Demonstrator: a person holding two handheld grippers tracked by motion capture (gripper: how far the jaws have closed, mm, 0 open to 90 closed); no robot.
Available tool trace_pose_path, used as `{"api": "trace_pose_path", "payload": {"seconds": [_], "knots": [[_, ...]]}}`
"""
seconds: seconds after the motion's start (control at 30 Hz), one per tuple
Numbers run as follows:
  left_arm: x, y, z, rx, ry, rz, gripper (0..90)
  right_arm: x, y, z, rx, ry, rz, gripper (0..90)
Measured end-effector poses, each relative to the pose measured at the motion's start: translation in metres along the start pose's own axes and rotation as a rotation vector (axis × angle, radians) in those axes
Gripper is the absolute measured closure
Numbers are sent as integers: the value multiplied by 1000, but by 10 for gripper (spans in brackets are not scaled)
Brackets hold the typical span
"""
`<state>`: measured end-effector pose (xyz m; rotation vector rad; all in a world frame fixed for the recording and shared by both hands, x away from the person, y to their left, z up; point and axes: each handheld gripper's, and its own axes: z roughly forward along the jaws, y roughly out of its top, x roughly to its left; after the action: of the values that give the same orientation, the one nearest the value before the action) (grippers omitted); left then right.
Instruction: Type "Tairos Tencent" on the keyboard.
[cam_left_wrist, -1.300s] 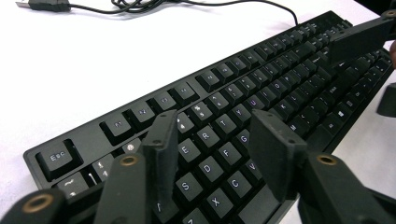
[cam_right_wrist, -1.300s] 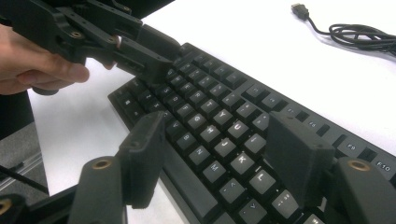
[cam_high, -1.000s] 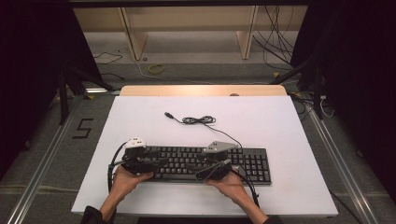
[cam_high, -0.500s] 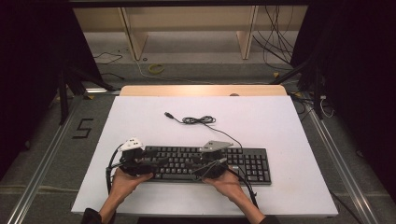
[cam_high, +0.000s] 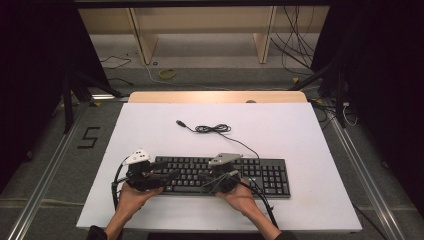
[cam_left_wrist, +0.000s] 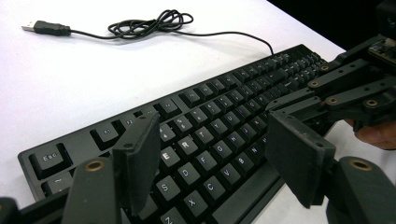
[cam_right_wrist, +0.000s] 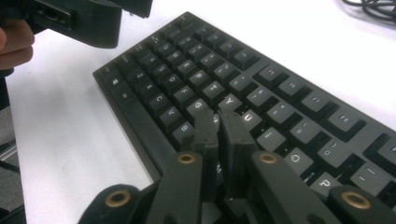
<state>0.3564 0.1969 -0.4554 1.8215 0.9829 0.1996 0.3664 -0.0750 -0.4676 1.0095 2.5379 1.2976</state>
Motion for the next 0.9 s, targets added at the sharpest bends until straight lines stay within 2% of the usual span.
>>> {"api": "trace_pose_path", "payload": {"seconds": [0.27, 0.9], "knots": [[-2, -4, -3, -5, -15, 2, 338, 4, -2, 8, 17, 9, -17, 897], [-2, -9, -5, 1, -13, 4, 336, 7, -6, 22, 59, 1, -35, 900]]}}
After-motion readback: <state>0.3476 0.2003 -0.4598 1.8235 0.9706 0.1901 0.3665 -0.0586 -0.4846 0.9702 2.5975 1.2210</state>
